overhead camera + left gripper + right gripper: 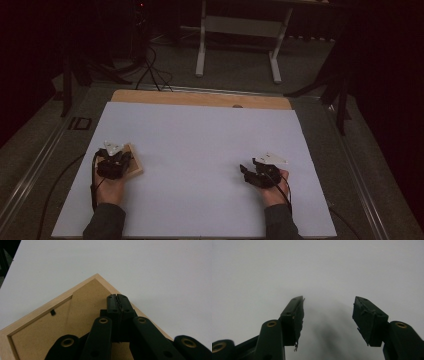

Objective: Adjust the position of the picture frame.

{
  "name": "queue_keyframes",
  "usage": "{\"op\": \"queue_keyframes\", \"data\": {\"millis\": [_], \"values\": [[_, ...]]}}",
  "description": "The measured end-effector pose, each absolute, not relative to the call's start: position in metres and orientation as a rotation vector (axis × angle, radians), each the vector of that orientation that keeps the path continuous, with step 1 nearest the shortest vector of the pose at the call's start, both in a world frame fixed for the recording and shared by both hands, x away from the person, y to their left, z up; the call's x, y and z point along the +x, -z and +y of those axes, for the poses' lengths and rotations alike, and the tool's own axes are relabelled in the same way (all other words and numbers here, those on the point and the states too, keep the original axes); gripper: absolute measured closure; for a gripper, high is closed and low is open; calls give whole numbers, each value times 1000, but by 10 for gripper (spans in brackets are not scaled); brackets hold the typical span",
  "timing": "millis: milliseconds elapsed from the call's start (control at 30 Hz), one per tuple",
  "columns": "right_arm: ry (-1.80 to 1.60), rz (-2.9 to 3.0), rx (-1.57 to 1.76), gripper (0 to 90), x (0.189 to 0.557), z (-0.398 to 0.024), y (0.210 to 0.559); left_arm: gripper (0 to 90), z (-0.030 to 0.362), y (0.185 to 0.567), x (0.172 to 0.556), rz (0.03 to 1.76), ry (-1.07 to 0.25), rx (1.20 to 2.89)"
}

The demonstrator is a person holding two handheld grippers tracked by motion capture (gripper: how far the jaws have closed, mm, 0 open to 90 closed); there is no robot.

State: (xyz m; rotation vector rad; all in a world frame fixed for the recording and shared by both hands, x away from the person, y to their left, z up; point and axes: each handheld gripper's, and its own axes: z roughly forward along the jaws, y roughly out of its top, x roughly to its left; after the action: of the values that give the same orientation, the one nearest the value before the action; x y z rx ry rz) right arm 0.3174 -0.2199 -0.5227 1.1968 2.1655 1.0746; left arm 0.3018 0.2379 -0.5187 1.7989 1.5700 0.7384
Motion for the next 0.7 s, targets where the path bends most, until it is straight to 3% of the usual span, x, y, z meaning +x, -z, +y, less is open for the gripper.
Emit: {"op": "queue_keyframes", "data": {"millis": [700], "values": [[-1066,2180,1185,422,318,-218,524,897,238,521,307,1533,-675,1795]]}}
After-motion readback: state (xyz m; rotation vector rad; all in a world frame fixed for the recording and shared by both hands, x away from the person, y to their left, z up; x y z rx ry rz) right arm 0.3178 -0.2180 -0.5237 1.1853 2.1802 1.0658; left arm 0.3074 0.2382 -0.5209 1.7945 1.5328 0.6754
